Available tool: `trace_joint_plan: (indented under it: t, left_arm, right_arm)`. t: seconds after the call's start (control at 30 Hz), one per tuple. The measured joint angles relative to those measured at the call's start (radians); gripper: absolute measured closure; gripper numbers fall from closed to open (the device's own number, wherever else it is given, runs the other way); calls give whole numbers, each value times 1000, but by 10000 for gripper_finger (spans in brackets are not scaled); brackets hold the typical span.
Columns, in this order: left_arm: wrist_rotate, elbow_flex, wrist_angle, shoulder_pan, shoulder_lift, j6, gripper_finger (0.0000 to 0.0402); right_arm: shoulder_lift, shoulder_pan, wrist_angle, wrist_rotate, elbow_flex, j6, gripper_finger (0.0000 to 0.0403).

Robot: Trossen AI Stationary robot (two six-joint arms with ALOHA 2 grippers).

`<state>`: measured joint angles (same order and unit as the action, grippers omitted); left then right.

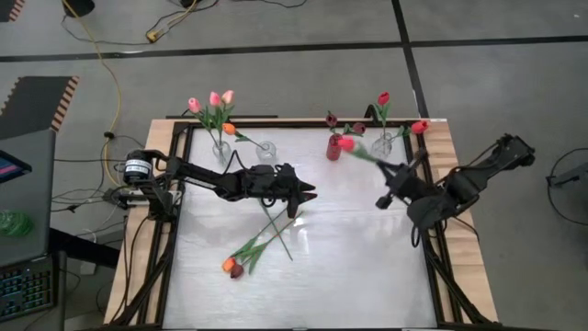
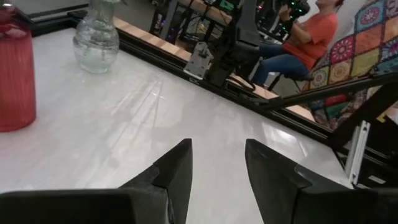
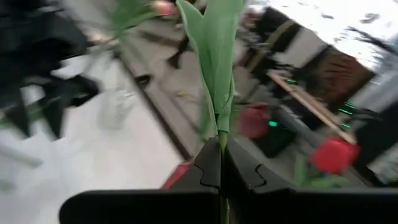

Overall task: Sort flowers into vase by color
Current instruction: Put the pink flower into the right transparent vase

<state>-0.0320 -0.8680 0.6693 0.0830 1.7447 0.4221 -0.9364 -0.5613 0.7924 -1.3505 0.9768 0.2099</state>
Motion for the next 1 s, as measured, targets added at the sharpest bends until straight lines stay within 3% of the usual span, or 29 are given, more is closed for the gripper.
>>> trace_joint_plan:
  t: [0.2,0.47,0.7,1.0]
  left_arm:
    - [18,0,-1,0,0,-1,267]
    - [60,0,-1,0,0,-27,267]
    - [82,0,-1,0,0,-55,267]
    - [82,0,-1,0,0,-66,267]
  right_arm:
    - [2,-9,198,-168,0,269,374]
    - [0,-8,508,-219,0,779,374]
    - [-24,-8,535,-220,0,921,374]
    - [-189,9,506,-220,0,1108,374]
